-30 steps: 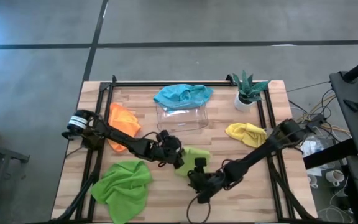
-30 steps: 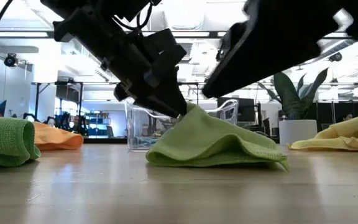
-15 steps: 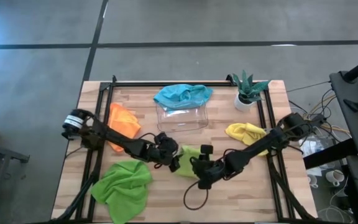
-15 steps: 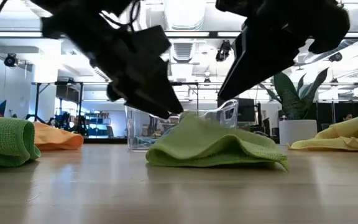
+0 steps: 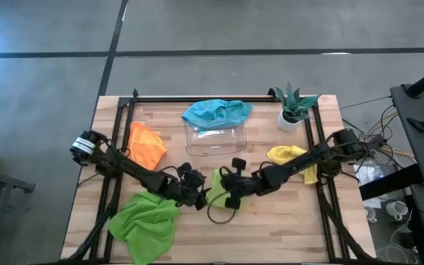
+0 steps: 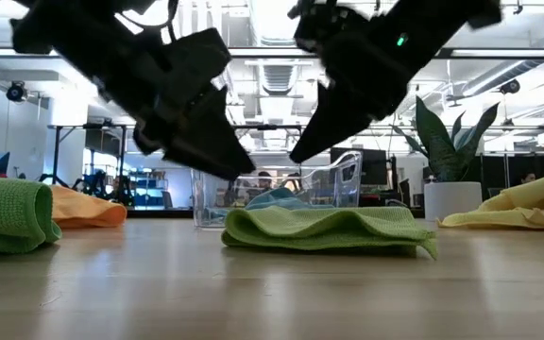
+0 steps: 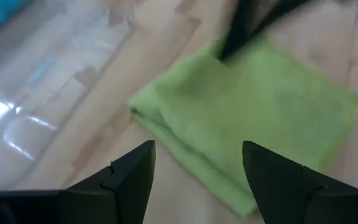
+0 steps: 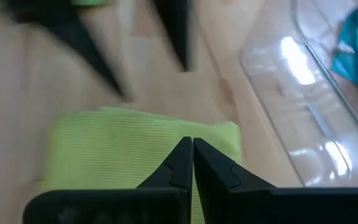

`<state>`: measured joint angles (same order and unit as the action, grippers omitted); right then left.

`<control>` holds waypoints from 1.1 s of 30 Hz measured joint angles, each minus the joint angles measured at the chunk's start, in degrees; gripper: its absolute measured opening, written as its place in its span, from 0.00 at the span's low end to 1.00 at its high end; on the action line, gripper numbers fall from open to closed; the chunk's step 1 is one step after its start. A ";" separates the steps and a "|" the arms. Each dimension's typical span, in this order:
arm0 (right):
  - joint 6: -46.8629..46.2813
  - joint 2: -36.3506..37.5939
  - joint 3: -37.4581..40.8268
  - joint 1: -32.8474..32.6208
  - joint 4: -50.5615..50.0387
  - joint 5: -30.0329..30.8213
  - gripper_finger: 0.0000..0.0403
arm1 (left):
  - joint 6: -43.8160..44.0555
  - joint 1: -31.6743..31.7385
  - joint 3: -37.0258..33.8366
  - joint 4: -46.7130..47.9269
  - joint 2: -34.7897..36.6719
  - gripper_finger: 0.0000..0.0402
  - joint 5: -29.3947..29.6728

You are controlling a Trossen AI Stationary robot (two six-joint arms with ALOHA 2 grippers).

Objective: Fold microfiber towels
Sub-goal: Fold the light green microfiber cloth

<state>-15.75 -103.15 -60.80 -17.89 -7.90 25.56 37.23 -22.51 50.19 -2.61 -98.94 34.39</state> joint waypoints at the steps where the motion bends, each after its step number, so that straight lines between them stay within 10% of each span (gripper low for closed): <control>1: -0.52 0.00 0.44 0.29 0.15 -0.24 0.02 | 0.37 -0.10 -0.04 0.07 -0.86 0.56 -0.04; 15: -4.20 -9.31 2.63 -2.07 10.06 -11.44 0.02 | 1.41 -0.19 4.11 -0.53 -11.66 0.56 -2.64; 33: 2.55 -9.75 -5.14 -2.46 2.98 -8.39 0.02 | 5.89 -8.65 5.53 0.01 -11.61 0.56 -4.13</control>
<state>-13.20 -112.91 -65.93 -20.36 -4.93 17.17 43.12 -31.15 55.72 -2.60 -110.55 30.26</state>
